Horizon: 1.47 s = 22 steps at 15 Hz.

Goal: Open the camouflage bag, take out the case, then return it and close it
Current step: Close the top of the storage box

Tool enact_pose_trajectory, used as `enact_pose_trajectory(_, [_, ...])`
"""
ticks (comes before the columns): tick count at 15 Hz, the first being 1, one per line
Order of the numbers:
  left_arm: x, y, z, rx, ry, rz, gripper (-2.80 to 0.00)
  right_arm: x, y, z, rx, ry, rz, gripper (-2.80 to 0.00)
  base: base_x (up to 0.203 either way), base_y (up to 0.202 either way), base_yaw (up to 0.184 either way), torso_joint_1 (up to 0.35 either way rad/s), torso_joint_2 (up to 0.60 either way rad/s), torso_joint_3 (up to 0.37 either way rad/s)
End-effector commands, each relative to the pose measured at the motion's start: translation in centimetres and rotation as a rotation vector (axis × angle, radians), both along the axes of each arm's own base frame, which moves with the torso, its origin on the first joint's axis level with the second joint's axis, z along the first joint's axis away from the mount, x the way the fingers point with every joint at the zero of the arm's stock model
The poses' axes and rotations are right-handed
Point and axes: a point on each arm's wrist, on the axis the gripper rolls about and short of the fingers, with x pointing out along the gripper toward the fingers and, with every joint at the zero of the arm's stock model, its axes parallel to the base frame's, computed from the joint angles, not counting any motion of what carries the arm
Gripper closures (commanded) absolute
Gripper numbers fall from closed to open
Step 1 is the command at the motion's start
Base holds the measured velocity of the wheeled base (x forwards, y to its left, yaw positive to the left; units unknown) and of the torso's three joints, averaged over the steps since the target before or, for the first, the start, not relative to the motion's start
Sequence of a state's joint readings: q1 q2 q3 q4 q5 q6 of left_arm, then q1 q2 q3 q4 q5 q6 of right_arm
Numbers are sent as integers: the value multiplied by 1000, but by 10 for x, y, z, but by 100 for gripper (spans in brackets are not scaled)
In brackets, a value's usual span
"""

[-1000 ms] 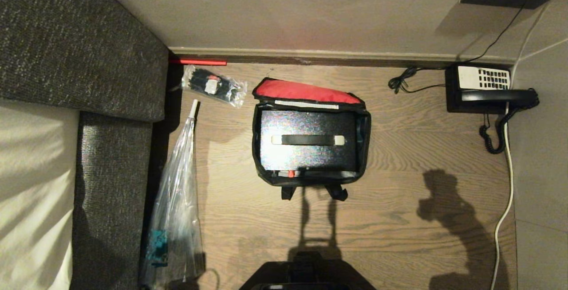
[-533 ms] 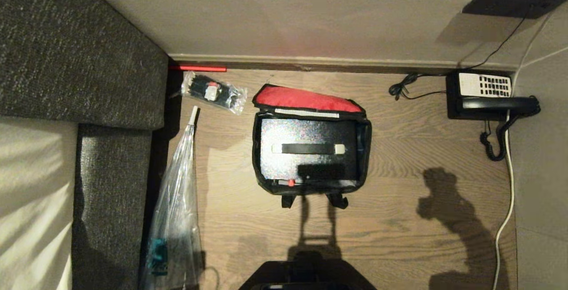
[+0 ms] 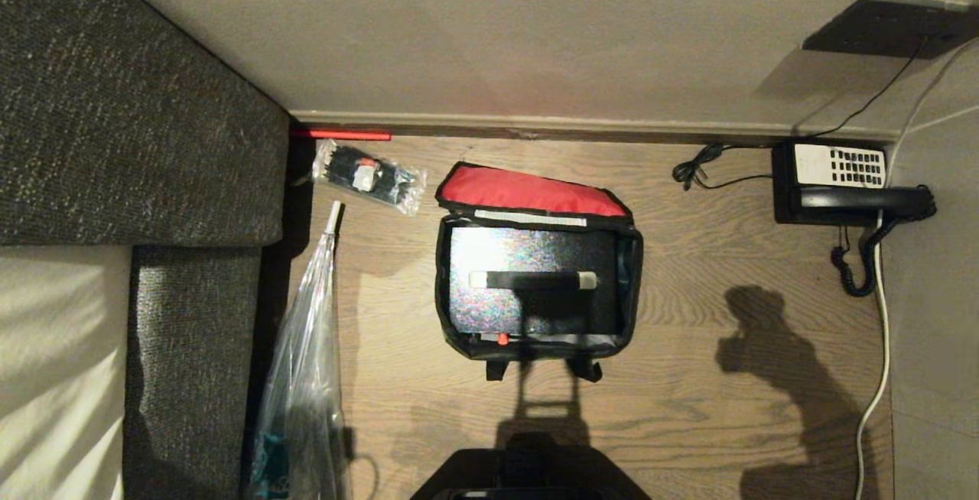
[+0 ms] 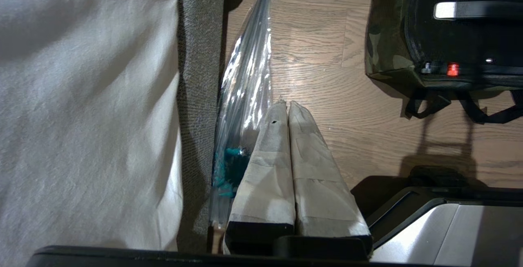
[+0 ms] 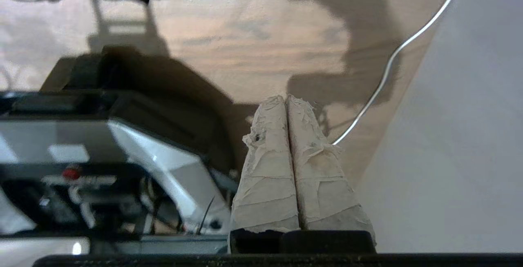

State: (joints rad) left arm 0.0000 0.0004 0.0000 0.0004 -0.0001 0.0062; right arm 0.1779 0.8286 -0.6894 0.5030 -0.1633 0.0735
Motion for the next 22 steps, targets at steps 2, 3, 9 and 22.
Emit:
enact_pose_trajectory(2, [0,0,0,0,-1,0,0,38,8,-10,38,127,-2,0,0,0,0,0,0,0])
enact_pose_trajectory(3, [0,0,0,0,1,0,0,59,12,-15,60,155,-15,0,0,0,0,0,0,0])
enact_pose_trajectory(9, [0,0,0,0,-1,0,0,208,39,-71,113,170,-41,0,0,0,0,0,0,0])
enact_pose_trajectory(22, [0,0,0,0,-1,0,0,353,75,-38,630,-142,58,-280,0,0,0,0,0,0])
